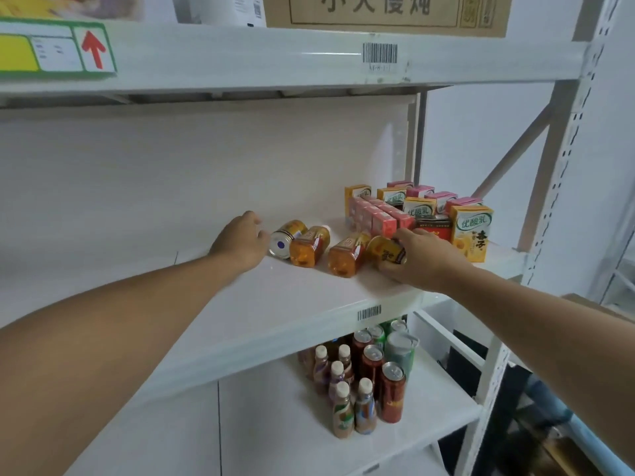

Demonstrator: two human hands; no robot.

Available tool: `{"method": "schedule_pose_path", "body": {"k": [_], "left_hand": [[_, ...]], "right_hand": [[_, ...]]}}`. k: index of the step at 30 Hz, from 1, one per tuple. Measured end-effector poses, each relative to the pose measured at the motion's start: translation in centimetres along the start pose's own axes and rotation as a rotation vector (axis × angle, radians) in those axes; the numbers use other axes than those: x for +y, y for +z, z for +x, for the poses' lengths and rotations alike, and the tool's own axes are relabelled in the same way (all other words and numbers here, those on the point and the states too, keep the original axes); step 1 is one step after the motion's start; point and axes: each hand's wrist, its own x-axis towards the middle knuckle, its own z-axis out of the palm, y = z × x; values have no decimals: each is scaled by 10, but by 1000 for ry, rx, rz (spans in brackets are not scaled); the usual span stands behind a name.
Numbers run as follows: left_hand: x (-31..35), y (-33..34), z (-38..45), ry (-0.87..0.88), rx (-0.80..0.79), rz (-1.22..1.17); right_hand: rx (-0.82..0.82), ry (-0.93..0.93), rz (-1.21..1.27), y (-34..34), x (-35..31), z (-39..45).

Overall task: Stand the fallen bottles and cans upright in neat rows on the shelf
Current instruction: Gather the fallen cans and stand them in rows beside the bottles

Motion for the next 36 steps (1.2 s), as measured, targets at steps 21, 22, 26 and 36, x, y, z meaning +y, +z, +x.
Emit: {"method": "schedule_pose_path", "body": {"k": [21, 22, 26, 36], "left_hand": [[34, 41, 97, -128, -547, 170], [32, 38, 94, -141, -555, 164], [24, 16, 75, -134, -554, 271], [-24, -32, 8, -295, -453, 170]], "right_hand": [[-157, 132, -193, 11, -4, 33], [-167, 131, -190, 11, -4, 33], [-191, 108, -150, 7, -6, 33], [175, 35, 327, -16, -4, 24]]}}
